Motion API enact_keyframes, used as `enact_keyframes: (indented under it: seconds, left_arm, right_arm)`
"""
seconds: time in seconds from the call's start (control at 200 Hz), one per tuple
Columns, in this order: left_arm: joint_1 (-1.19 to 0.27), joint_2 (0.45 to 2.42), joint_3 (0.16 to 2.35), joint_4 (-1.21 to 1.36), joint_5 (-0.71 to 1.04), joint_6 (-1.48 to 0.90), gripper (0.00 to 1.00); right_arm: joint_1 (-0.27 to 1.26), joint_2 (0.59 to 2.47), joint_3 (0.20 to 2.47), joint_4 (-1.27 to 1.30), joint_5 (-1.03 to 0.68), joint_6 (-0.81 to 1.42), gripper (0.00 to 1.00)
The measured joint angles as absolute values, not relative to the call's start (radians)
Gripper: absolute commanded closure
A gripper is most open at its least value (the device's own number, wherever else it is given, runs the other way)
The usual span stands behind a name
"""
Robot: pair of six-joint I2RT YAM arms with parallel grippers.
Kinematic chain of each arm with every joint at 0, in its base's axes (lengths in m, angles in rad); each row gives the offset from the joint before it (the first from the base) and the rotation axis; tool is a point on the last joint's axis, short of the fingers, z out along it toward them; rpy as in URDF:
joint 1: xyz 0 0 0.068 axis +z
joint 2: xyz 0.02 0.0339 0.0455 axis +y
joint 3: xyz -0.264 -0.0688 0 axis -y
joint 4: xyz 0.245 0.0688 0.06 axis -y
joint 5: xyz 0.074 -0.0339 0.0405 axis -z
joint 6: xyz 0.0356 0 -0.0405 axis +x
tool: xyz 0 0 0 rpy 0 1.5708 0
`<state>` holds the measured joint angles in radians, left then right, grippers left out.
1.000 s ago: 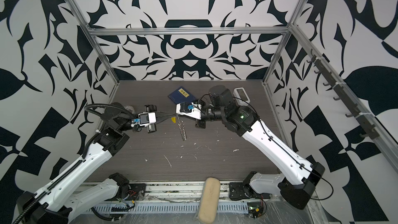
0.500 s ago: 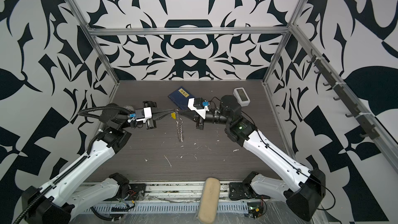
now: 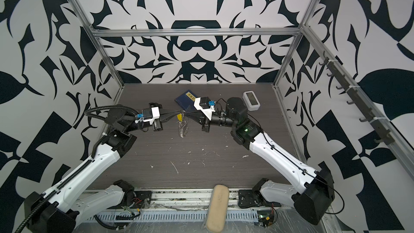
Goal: Remove the keys from the keyring
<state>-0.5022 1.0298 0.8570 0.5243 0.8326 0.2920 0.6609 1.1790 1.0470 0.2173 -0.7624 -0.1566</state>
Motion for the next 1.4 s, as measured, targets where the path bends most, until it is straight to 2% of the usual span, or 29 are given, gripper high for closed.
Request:
enact_keyframes:
  seconds: [0.435,0.93,1.07,1.14,1.235,1.4]
  left_arm:
    - [-0.502,1.029,0.864,0.459,0.833,0.322,1.00]
    - [-0.502,1.028,0.879,0.425,0.847,0.338,1.00]
    - [-0.502,1.028,0.880,0.422,0.851,0.341,1.00]
    - [-0.502,1.027,0.881,0.421,0.851,0.341,1.00]
    - [-0.502,1.025,0.882,0.420,0.852,0.342,1.00]
    - [-0.502,1.020,0.883,0.414,0.854,0.345,1.00]
  right_arm:
    - [0.662,1.162,1.121,-0.002,-0.717,-0.300,0.66]
    - [0.662,1.252,1.351,-0.239,-0.729,-0.437,0.69]
    - [0.662,1.283,1.369,-0.294,-0.734,-0.461,0.75]
    - [0.662,1.290,1.372,-0.311,-0.737,-0.473,0.82]
    - [0.662,1.291,1.374,-0.328,-0.742,-0.486,1.00]
    - [0.662,1.291,1.380,-0.342,-0.757,-0.487,1.00]
